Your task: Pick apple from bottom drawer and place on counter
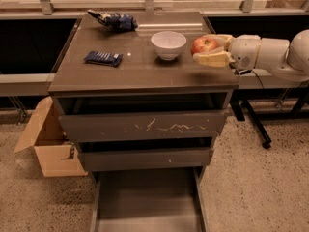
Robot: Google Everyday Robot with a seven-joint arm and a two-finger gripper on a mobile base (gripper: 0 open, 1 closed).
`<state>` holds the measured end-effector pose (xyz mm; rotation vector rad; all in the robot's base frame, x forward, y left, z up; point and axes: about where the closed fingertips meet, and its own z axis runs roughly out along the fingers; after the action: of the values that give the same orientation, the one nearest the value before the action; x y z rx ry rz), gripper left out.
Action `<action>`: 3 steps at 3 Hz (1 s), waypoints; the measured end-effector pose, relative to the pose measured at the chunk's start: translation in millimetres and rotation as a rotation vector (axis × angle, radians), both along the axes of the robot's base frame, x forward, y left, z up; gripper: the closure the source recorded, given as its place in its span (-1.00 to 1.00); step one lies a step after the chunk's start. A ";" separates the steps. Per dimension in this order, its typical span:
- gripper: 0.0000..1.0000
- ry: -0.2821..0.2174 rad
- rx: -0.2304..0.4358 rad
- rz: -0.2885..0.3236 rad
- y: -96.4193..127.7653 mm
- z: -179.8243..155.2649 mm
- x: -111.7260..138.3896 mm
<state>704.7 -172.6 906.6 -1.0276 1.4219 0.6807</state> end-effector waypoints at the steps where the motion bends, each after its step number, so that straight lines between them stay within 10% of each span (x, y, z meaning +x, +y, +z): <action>1: 1.00 0.018 0.025 -0.008 1.5 -7.5 27.2; 2: 0.93 0.073 0.028 -0.007 3.2 -26.0 46.2; 3: 0.32 0.134 0.012 -0.003 4.4 -42.1 57.6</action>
Offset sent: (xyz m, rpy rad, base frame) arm 0.0607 -0.0064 -0.0328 0.0389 0.0926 -0.0223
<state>762.2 -168.2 864.5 -0.9853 1.5329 0.7673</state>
